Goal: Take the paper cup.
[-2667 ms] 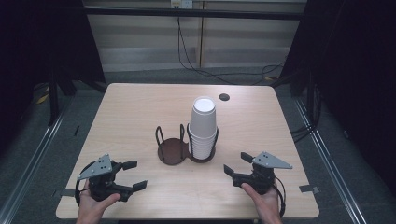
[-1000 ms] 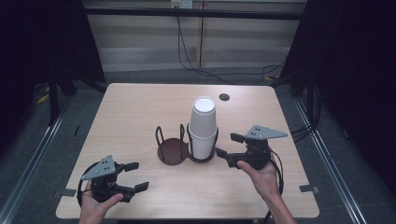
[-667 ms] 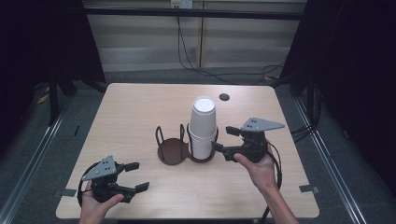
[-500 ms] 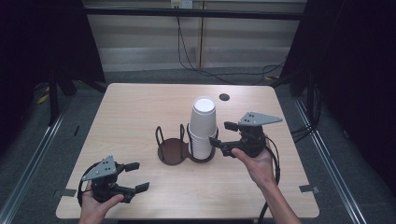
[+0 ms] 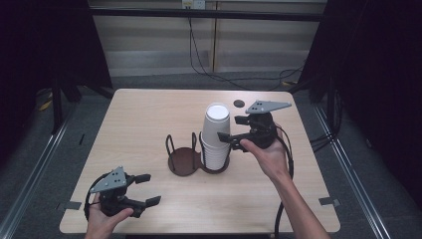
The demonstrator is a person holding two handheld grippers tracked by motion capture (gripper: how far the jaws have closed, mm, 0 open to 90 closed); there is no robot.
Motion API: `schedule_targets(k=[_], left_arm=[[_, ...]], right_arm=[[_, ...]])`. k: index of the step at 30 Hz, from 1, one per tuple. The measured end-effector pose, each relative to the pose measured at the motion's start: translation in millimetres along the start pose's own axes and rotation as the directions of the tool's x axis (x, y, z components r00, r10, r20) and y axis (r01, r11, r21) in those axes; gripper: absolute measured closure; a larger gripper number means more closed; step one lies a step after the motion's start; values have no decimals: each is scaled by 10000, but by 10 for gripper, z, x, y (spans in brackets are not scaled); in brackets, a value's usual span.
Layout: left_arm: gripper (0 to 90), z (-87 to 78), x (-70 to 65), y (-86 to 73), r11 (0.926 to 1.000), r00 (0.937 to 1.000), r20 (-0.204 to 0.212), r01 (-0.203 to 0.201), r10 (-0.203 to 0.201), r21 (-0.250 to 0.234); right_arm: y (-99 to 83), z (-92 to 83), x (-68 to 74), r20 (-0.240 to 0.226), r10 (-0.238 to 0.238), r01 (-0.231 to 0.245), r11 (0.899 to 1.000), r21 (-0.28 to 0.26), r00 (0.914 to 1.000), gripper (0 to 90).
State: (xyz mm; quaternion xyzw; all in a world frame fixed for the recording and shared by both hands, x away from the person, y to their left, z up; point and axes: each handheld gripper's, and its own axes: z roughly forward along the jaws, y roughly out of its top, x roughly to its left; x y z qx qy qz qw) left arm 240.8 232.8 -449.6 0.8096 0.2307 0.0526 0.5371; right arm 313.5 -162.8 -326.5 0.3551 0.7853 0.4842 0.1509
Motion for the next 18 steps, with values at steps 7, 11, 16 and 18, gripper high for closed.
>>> schedule_targets(k=[7, 11, 16, 18], left_arm=[[178, 7, 0, 4, 10000, 10000, -13, 5, -5, 43], [180, 12, -12, 6, 9999, 10000, 47, -65, 64, 86], [180, 20, -22, 8, 9999, 9999, 86, -112, 111, 126], [180, 22, -26, 7, 9997, 9998, 79, -157, 156, 172]], right_arm=[[86, 82, -58, -27, -110, 111, 9983, 572, 9999, 140], [120, 126, -78, -158, -132, 146, 9960, 881, 9998, 141], [204, 194, -71, -216, -280, 305, 9916, 1256, 9994, 140], [238, 226, -76, -264, -271, 305, 9899, 1381, 9993, 140]])
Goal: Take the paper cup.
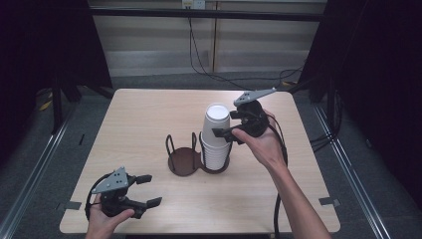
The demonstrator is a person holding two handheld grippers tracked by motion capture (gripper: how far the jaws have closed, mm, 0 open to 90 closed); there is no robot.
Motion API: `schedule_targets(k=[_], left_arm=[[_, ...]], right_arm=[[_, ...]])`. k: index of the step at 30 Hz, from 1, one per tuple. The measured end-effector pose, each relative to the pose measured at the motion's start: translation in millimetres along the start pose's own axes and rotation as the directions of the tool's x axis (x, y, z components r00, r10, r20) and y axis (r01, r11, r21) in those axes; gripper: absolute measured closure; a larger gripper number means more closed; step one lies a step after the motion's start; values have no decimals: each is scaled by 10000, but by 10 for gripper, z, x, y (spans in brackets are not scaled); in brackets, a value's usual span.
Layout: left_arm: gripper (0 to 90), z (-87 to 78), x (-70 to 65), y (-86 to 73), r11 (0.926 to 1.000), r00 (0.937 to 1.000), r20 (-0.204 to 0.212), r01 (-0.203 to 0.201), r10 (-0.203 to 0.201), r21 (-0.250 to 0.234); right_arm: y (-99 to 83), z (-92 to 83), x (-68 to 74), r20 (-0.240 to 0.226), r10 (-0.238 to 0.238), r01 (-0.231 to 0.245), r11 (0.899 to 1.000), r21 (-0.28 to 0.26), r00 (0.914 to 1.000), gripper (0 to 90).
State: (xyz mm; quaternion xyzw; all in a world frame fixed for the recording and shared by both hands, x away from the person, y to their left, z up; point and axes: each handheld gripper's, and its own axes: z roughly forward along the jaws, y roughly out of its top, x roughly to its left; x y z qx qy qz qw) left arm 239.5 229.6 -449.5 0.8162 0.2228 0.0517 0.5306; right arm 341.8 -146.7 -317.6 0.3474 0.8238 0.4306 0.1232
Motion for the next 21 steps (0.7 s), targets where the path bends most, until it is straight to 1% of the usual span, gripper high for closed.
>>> schedule_targets(k=[1, 2, 3, 4, 5, 6, 8, 9, 12, 14, 15, 16, 18, 19, 21], left_arm=[[180, 2, -5, -2, 10000, 10000, 30, 6, -6, 47], [183, 6, -9, -3, 10000, 10000, 47, -8, 7, 48], [189, 8, -14, -3, 10000, 10000, 43, 9, -9, 41], [190, 10, -14, -2, 10000, 10000, 63, -6, 5, 47], [190, 11, -13, -2, 10000, 10000, 40, -18, 18, 54], [190, 10, -13, -2, 10000, 10000, 4, 1, -1, 18], [190, 9, -7, -2, 10000, 10000, 32, 14, -14, 32], [190, 10, -6, -2, 10000, 10000, 25, -2, 2, 55], [190, 9, -10, -2, 10000, 10000, 27, 7, -7, 11], [190, 3, -11, -2, 10000, 10000, -18, -4, 4, 22], [191, -2, -7, -2, 10000, 10000, -62, -23, 23, 2], [191, 2, -4, -4, 10000, 10000, 1, 36, -36, 2], [189, 17, 9, -11, 9998, 10000, 70, 67, -69, 192], [185, 26, 6, -18, 9996, 9998, 124, 145, -147, 235], [185, 32, 5, -14, 9996, 9999, 140, 56, -60, 274]], right_arm=[[19, 13, -13, -162, -66, 67, 10000, 34, 9998, 140], [27, 23, -30, -335, 37, -39, 10000, -71, 9994, 140], [34, 41, -40, -351, 107, -106, 9999, 7, 9993, 140], [43, 65, -32, -138, -35, 39, 9996, 274, 9999, 140], [50, 82, -24, -55, -198, 200, 9989, 427, 9998, 141], [60, 99, -21, -124, -251, 257, 9985, 474, 9996, 145], [79, 110, -23, -6, -183, 183, 9990, 403, 9998, 141], [91, 121, -30, -28, -163, 164, 9992, 357, 9999, 144], [143, 156, -39, 35, -130, 128, 9990, 426, 9999, 151], [165, 186, -30, 42, -227, 224, 9986, 481, 9997, 159], [169, 203, -29, -24, -216, 217, 9984, 523, 9998, 160], [174, 223, -27, -32, -202, 203, 9982, 556, 9998, 164], [183, 262, -16, -55, -262, 265, 9974, 667, 9996, 163], [188, 271, -15, -26, -238, 239, 9975, 659, 9997, 168], [208, 287, -12, 38, -247, 244, 9977, 638, 9997, 186]])
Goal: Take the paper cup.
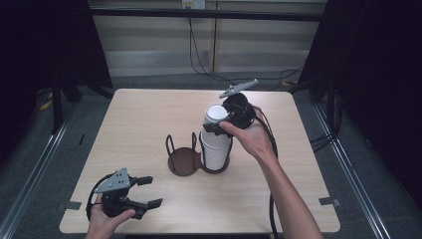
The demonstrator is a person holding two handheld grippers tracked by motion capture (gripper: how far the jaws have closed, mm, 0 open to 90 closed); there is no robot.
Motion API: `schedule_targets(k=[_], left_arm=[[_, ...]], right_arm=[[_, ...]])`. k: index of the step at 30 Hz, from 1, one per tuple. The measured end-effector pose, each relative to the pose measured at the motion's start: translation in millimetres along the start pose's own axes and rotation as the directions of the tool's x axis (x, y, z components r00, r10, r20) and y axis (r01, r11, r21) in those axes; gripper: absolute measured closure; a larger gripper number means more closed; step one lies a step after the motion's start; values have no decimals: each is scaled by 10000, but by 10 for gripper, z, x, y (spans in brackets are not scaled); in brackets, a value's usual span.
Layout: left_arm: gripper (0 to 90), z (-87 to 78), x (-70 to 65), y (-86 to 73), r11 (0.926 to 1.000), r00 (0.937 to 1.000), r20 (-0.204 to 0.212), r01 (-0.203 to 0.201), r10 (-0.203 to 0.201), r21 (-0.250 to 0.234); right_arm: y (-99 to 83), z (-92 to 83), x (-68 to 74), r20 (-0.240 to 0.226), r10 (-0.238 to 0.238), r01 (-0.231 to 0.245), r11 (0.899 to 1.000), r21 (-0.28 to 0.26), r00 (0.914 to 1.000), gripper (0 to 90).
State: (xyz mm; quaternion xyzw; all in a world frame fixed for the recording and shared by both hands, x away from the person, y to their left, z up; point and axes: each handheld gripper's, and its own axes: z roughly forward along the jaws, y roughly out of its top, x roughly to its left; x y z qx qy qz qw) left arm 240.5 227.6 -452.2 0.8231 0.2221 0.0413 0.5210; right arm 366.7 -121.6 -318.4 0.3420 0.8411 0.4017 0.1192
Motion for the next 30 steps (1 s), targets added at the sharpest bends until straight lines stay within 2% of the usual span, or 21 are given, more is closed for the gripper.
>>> schedule_targets(k=[7, 9, 16, 17, 23, 30], left_arm=[[185, 0, -7, -1, 10000, 10000, 13, 17, -17, 20], [185, -3, -5, -2, 10000, 9999, -105, 31, -31, 15], [185, 5, 3, -6, 10000, 10000, 7, 54, -54, 78], [185, 9, -1, -5, 9999, 10000, 8, 35, -35, 156], [186, 23, -14, -7, 9997, 9999, 122, -4, 1, 249], [188, 30, -16, -8, 9995, 10000, 82, -54, 51, 314]], right_arm=[[26, 1, 11, 91, -73, 72, 10000, 69, 9999, 211], [31, -2, 13, 111, -78, 76, 9999, 127, 9999, 213], [63, -15, 14, 83, -208, 205, 9995, 249, 9998, 219], [75, -41, 12, 49, -157, 156, 9998, 135, 9999, 221], [98, -61, 19, 47, -285, 284, 9993, 233, 9996, 223], [119, -108, 15, -54, -238, 237, 9997, -22, 9997, 226]])
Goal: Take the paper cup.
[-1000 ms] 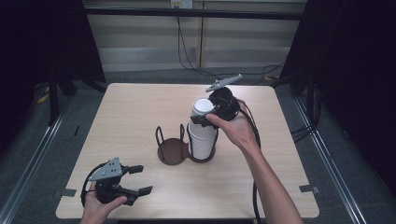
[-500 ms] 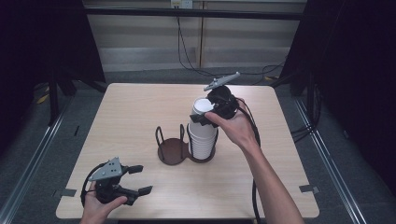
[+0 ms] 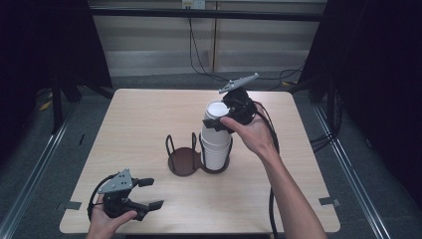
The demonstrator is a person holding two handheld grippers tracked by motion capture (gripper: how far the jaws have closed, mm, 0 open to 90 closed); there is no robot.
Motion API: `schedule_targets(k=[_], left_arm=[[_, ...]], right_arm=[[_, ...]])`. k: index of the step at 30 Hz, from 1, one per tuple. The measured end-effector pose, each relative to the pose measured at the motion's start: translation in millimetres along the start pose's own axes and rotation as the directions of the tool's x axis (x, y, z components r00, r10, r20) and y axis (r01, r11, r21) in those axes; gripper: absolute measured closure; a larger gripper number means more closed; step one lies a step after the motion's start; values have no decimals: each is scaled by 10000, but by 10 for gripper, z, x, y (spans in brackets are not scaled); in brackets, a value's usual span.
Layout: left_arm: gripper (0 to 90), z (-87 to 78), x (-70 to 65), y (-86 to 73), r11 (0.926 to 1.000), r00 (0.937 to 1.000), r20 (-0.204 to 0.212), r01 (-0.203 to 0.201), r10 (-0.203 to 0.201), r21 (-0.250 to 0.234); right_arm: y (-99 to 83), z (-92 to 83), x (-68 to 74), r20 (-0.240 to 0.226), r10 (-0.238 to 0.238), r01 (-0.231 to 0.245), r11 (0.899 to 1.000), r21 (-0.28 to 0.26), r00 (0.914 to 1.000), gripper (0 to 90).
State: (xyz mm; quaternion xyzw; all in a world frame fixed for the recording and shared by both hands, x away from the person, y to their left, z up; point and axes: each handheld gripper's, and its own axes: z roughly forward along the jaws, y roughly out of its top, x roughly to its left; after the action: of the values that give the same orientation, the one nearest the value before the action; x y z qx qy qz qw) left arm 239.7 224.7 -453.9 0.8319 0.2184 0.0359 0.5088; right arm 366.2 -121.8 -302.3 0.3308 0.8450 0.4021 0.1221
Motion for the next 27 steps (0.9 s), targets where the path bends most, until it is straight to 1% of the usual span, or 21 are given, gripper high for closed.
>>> schedule_targets(k=[8, 19, 27], left_arm=[[186, -4, 4, 1, 10000, 10000, -2, 14, -14, 23], [186, 2, 11, 0, 10000, 10000, 25, 69, -69, 19], [186, 4, 11, 2, 10000, 10000, 60, 61, -61, 26]], right_arm=[[34, -60, 12, 96, 9, -7, 9998, -208, 10000, 229], [36, -180, 1, -79, -3, -5, 9958, -910, 10000, 230], [66, -233, 0, -224, -49, 20, 9922, -1248, 9997, 230]])
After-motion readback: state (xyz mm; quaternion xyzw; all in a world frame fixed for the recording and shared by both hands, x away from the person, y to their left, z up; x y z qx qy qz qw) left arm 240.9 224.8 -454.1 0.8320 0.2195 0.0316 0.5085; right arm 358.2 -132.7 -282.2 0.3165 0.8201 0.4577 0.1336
